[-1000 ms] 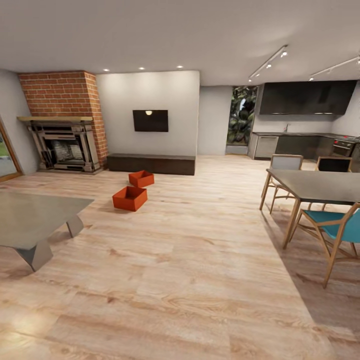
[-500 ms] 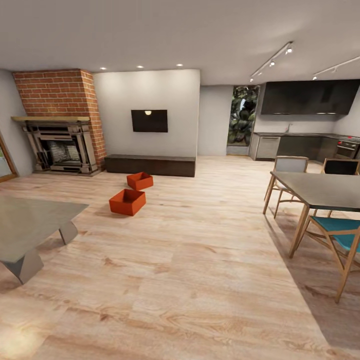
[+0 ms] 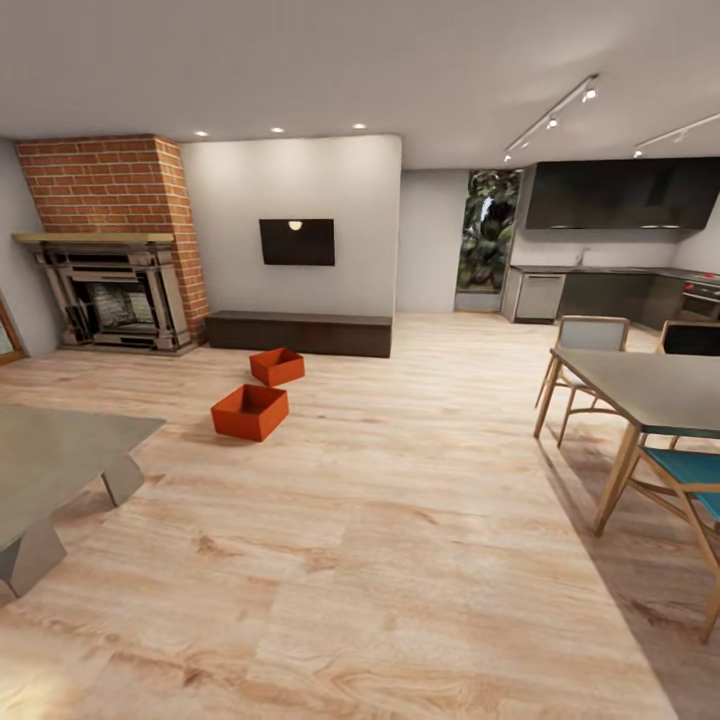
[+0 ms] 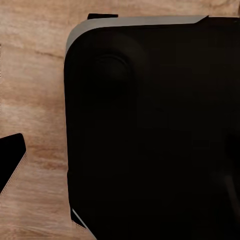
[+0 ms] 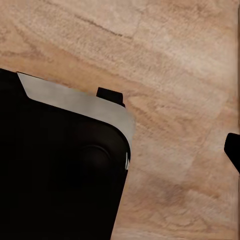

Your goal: Move the two storage containers from the living room to the garage. In the garage, place one container on the floor and stack the other container on top of it (either order is fine).

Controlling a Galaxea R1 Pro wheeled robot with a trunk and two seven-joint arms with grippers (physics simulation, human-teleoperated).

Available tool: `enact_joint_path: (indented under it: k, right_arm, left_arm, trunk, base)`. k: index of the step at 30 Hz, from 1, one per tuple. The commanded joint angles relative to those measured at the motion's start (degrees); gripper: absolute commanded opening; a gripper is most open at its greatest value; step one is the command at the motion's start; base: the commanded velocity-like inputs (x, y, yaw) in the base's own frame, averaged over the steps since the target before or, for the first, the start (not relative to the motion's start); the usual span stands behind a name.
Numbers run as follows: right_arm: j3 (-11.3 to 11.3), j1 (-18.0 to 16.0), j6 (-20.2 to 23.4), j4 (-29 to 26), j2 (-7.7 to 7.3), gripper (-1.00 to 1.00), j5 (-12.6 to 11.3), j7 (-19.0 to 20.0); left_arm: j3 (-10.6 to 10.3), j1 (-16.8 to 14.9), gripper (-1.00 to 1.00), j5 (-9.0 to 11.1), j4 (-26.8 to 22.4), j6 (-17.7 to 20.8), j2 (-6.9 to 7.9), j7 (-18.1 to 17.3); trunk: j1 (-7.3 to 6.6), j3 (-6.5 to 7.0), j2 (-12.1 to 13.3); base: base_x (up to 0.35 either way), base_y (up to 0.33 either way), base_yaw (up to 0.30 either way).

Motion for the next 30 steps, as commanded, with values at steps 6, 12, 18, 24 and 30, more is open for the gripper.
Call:
enact_joint_path:
  k: [6, 12, 18, 24, 30]
  right_arm:
    - [0.5, 0.0, -0.2, 0.1, 0.03, 1.0, -0.4, 0.0]
    - [0.5, 0.0, -0.2, 0.1, 0.03, 1.0, -0.4, 0.0]
    - [0.5, 0.0, -0.2, 0.1, 0.05, 1.0, -0.4, 0.0]
    - [0.5, 0.0, -0.2, 0.1, 0.06, 1.0, -0.4, 0.0]
    - [0.5, 0.0, -0.2, 0.1, 0.12, 1.0, -0.4, 0.0]
  left_arm:
    - [0.1, 0.0, 1.0, 0.1, 0.0, -0.1, 0.0, -0.1]
    - [0.1, 0.0, 1.0, 0.1, 0.0, -0.1, 0.0, -0.1]
    - [0.1, 0.0, 1.0, 0.1, 0.0, -0.1, 0.0, -0.1]
    - [0.1, 0.0, 1.0, 0.1, 0.0, -0.1, 0.0, -0.1]
    - [0.1, 0.0, 1.0, 0.1, 0.0, -0.1, 0.0, -0.1]
  trunk:
    - [0.03, -0.06, 0.0]
    - [0.03, -0.06, 0.0]
    - [0.03, -0.06, 0.0]
    - [0.03, -0.06, 0.0]
    - [0.03, -0.06, 0.0]
  base:
    - [0.322, 0.0, 0.0]
    - [0.322, 0.0, 0.0]
    - [0.322, 0.0, 0.0]
    - [0.322, 0.0, 0.0]
    - [0.322, 0.0, 0.0]
